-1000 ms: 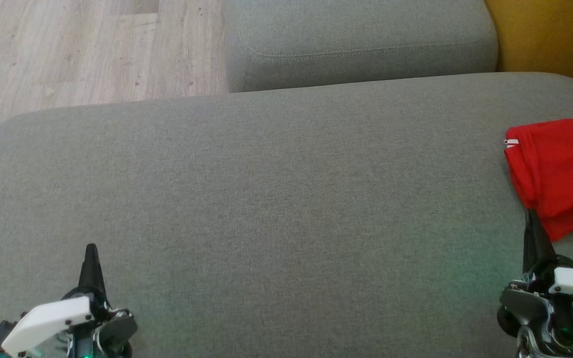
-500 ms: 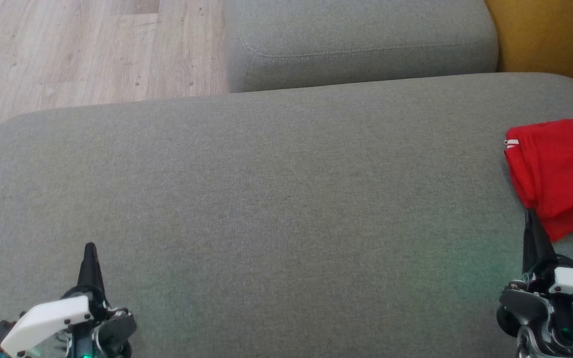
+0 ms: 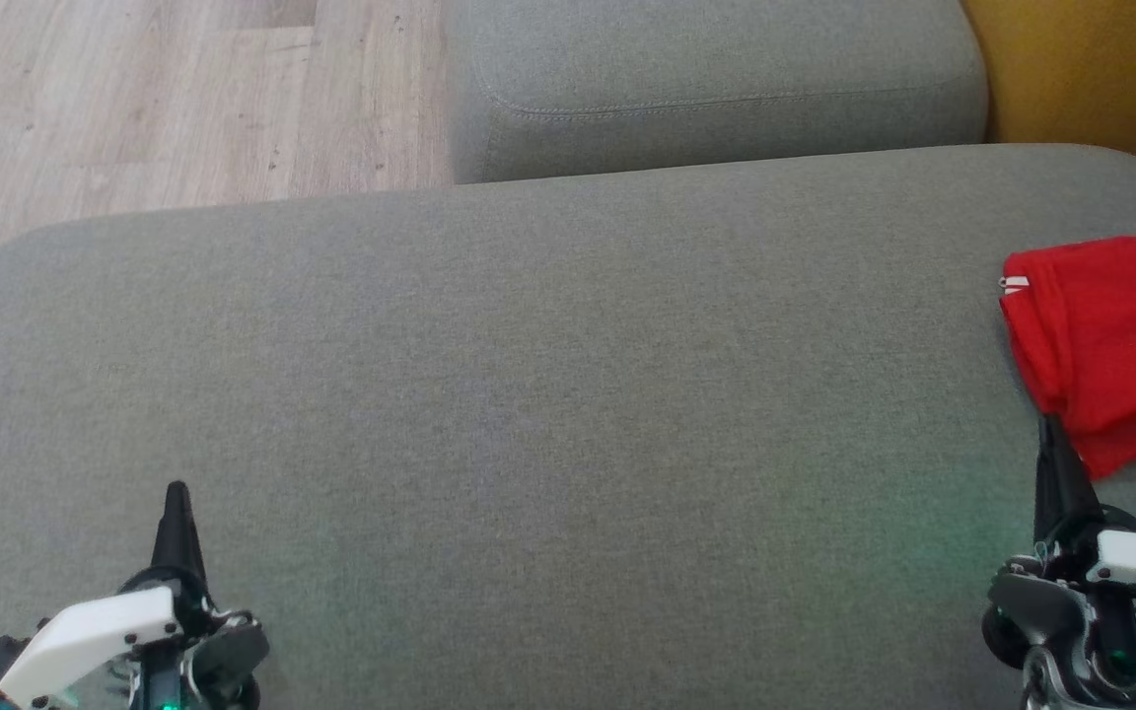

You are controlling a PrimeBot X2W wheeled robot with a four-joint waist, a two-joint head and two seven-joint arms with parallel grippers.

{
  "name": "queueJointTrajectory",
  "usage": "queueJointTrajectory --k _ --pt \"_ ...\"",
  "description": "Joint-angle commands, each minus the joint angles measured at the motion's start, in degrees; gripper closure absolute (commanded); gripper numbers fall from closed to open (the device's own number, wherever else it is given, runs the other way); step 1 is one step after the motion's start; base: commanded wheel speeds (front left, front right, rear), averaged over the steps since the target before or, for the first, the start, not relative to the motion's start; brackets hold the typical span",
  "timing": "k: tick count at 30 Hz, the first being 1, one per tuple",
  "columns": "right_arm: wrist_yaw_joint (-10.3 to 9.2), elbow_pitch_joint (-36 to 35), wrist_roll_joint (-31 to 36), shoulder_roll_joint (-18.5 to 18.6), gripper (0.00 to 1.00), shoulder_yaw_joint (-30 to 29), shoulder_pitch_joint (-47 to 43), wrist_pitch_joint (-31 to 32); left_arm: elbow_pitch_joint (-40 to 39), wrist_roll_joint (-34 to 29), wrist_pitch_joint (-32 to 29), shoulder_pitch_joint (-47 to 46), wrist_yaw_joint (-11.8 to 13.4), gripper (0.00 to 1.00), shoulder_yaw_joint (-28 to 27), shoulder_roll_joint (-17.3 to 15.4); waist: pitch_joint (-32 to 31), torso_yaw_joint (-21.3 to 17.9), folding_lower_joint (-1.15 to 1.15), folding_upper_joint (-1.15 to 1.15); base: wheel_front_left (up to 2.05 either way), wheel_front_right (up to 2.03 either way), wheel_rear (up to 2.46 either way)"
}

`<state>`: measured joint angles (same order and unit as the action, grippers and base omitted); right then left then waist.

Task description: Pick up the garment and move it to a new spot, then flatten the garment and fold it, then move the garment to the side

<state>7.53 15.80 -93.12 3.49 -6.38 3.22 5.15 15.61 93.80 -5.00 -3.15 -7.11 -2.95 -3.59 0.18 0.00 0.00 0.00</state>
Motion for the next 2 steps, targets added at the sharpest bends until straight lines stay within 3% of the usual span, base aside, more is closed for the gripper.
queueJointTrajectory --k 1,2 --pt "-0.04 -1.8 0.1 0.2 1.0 0.9 2.9 0.5 -1.6 -0.4 -0.3 -2.9 -0.4 1.0 -2.0 -0.4 0.0 0.0 0.0 0.0 0.0 0.0 0.0" --pt "-0.04 -1.8 0.1 0.1 1.0 0.9 2.9 0.5 -1.6 -0.4 -0.3 -2.9 -0.4 1.0 -2.1 -0.4 0.0 0.0 0.0 0.0 0.0 0.0 0.0"
